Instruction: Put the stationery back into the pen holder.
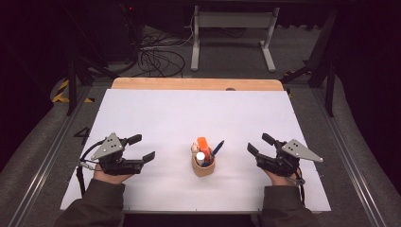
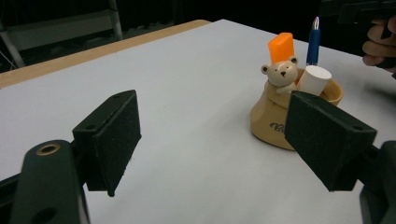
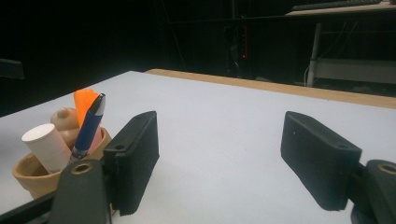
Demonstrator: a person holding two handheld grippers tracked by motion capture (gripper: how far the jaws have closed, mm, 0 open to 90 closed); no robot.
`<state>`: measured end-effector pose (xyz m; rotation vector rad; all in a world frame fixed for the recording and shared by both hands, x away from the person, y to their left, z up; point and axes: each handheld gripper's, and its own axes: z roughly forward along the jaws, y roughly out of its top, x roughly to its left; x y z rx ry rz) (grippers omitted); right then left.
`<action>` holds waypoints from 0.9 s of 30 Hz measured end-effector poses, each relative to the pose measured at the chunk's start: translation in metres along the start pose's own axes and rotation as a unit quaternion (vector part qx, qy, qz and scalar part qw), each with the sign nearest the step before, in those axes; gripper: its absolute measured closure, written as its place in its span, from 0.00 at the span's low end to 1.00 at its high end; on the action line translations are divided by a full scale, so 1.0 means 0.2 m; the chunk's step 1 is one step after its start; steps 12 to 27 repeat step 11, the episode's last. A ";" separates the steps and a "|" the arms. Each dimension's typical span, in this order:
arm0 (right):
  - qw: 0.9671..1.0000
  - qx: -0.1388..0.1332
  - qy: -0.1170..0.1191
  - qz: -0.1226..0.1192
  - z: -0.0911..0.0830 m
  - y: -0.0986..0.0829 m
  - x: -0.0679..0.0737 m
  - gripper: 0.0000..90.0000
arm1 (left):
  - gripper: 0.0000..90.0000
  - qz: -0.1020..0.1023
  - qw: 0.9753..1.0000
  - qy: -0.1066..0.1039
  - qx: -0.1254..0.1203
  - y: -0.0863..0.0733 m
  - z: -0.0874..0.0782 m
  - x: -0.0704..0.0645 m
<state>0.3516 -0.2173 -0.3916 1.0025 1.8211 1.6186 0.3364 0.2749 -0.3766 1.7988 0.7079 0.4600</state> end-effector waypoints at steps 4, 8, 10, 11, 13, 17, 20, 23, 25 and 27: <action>1.000 0.002 0.001 -0.002 0.01 0.00 0.00 0.31 | 0.22 0.000 1.000 0.001 0.002 0.00 0.00 0.00; 1.000 0.003 0.000 -0.004 0.01 -0.01 0.00 0.31 | 0.21 0.001 1.000 0.002 0.002 -0.01 0.01 0.00; 1.000 0.005 0.000 -0.002 0.01 -0.01 0.00 0.30 | 0.21 -0.003 1.000 0.004 0.000 -0.01 0.00 0.01; 1.000 0.006 -0.001 -0.004 0.02 -0.01 0.00 0.30 | 0.21 -0.007 1.000 0.007 -0.001 -0.01 0.00 0.01; 1.000 0.006 -0.001 -0.004 0.02 -0.01 0.00 0.30 | 0.21 -0.007 1.000 0.007 -0.001 -0.01 0.00 0.01; 1.000 0.006 -0.001 -0.004 0.02 -0.01 0.00 0.30 | 0.21 -0.007 1.000 0.007 -0.001 -0.01 0.00 0.01; 1.000 0.006 -0.001 -0.004 0.02 -0.01 0.00 0.30 | 0.21 -0.007 1.000 0.007 -0.001 -0.01 0.00 0.01; 1.000 0.006 -0.001 -0.004 0.02 -0.01 0.00 0.30 | 0.21 -0.007 1.000 0.007 -0.001 -0.01 0.00 0.01; 1.000 0.006 -0.001 -0.004 0.02 -0.01 0.00 0.30 | 0.21 -0.007 1.000 0.007 -0.001 -0.01 0.00 0.01; 1.000 0.006 -0.001 -0.004 0.02 -0.01 0.00 0.30 | 0.21 -0.007 1.000 0.007 -0.001 -0.01 0.00 0.01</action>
